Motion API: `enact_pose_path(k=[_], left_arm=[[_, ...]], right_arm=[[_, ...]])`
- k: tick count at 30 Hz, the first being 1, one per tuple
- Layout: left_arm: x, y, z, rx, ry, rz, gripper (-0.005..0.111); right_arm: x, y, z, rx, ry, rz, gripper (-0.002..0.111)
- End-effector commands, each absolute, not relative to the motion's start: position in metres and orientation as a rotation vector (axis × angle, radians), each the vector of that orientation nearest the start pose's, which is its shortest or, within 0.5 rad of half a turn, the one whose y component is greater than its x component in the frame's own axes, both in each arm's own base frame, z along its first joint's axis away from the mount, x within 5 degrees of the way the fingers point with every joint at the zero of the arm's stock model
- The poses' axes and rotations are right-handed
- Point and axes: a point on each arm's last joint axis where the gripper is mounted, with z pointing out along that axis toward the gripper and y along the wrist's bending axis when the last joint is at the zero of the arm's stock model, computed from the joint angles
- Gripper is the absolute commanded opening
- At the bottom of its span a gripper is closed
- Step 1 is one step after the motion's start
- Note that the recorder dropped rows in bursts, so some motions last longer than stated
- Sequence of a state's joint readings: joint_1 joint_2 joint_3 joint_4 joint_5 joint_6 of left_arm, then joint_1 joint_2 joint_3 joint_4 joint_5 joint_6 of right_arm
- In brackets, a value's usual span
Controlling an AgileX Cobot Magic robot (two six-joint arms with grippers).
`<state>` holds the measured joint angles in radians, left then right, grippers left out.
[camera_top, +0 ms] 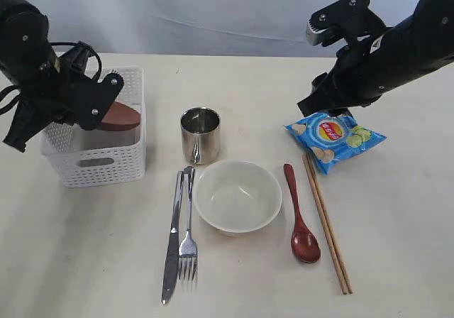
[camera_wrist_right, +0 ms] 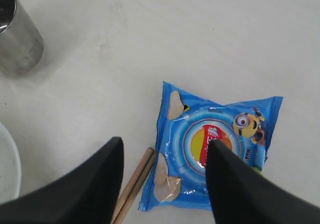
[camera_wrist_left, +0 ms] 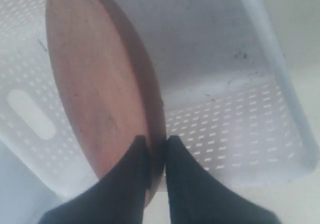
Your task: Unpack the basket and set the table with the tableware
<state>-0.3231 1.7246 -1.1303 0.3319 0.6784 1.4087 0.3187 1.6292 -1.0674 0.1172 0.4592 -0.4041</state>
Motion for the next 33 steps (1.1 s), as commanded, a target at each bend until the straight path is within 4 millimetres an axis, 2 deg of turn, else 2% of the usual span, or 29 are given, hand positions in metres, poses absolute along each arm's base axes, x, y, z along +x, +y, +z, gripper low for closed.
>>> enact_pose_path(k=[1, 9, 11, 13, 15, 16, 19, 21, 23, 26, 29, 33], left_arm=[[0.333, -0.094, 0.228, -2.739, -1.897, -0.765, 0.000], [0.326, -0.092, 0.259, -2.791, -1.931, -0.921, 0.000], [0.324, -0.092, 0.266, -2.808, -1.941, -0.963, 0.000], [0.323, -0.094, 0.276, -2.845, -1.964, -1.025, 0.000], [0.320, -0.100, 0.286, -2.898, -1.976, -1.087, 0.000], [0.318, -0.108, 0.290, -2.944, -1.956, -1.112, 0.000], [0.315, -0.118, 0.292, -2.998, -1.925, -1.125, 0.000], [0.313, -0.128, 0.293, -3.048, -1.895, -1.135, 0.000], [0.311, -0.136, 0.295, -3.094, -1.874, -1.149, 0.000], [0.308, -0.149, 0.298, -3.170, -1.842, -1.179, 0.000], [0.305, -0.160, 0.300, -3.219, -1.854, -1.181, 0.000], [0.301, -0.173, 0.302, -3.291, -1.876, -1.155, 0.000]], right_arm=[[0.327, 0.111, 0.237, -0.748, 2.365, 0.085, 0.049], [0.328, 0.111, 0.238, -0.646, 2.383, 0.121, 0.049], [0.325, 0.114, 0.239, -0.554, 2.428, 0.203, 0.049], [0.321, 0.119, 0.245, -0.615, 2.537, 0.282, 0.049], [0.325, 0.126, 0.264, -0.664, 2.543, 0.373, 0.049], [0.330, 0.128, 0.280, -0.653, 2.512, 0.453, 0.049], [0.335, 0.126, 0.305, -0.685, 2.494, 0.612, 0.050], [0.338, 0.123, 0.321, -0.693, 2.453, 0.719, 0.055], [0.343, 0.117, 0.329, -0.653, 2.433, 0.793, 0.062], [0.352, 0.104, 0.330, -0.541, 2.413, 0.867, 0.071], [0.361, 0.095, 0.322, -0.456, 2.424, 0.934, 0.071], [0.372, 0.093, 0.312, -0.361, 2.407, 1.052, 0.071]])
